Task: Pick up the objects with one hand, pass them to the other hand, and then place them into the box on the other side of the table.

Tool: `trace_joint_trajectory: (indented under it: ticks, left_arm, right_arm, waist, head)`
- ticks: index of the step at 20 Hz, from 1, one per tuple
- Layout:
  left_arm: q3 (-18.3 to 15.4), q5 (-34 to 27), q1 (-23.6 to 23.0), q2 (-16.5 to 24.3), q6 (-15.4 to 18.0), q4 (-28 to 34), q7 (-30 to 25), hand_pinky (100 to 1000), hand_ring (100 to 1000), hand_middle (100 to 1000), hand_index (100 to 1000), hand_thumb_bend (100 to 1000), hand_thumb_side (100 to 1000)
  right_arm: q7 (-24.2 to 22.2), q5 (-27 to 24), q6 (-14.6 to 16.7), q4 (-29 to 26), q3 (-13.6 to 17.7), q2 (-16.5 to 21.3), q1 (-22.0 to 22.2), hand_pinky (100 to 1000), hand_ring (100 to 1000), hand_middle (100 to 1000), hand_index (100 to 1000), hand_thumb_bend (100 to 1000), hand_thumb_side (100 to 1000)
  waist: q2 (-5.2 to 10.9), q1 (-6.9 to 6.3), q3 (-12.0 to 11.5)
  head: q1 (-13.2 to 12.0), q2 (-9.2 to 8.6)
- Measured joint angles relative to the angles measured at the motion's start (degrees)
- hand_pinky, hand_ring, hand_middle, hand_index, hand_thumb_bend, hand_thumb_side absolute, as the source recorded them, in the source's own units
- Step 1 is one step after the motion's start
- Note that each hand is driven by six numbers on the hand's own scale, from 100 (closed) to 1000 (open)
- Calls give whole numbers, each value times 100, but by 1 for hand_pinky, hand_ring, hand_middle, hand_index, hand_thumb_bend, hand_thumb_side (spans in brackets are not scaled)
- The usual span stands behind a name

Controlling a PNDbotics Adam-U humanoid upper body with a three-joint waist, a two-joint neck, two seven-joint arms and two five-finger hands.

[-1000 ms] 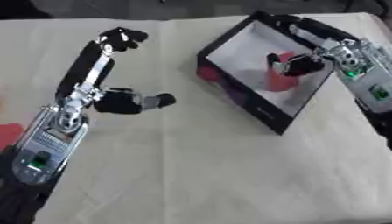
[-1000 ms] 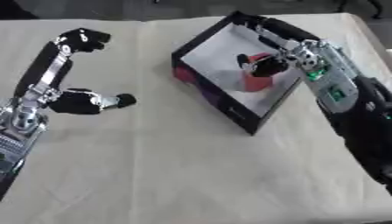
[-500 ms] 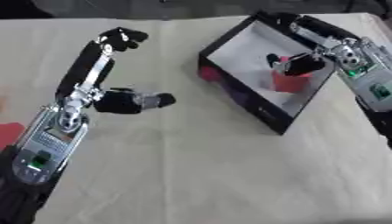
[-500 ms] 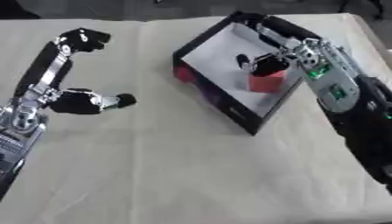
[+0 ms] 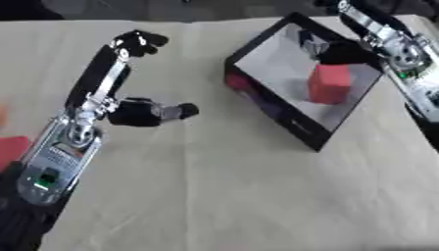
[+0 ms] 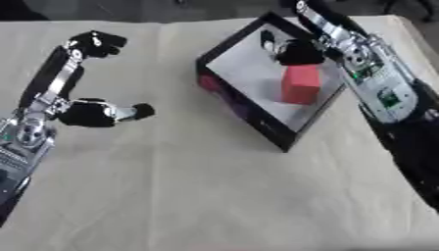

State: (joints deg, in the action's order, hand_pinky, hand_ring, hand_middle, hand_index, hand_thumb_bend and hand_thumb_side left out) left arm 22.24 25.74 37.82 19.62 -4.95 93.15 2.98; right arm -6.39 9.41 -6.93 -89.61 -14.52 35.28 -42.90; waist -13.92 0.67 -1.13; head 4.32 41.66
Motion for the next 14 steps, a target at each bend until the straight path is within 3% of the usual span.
trace_joint_trajectory:
  ticks: [6,14]
  left_arm:
    - [-154,-19,0,8,-80,9,122,821,766,731,830,809,394]
    - [-504,-59,-91,519,-402,154,-2,835,772,737,835,788,429]
  right_arm:
    - [432,-1277,-52,-270,-1,0,-6,945,945,1000,1000,100,438]
    - [516,-1966,-256,-892,103,139,16,942,943,1000,1000,100,468]
  waist:
    - [0,-2,-43]
    - [11,-15,-93]
  head:
    - [-191,13]
    - [-489,107]
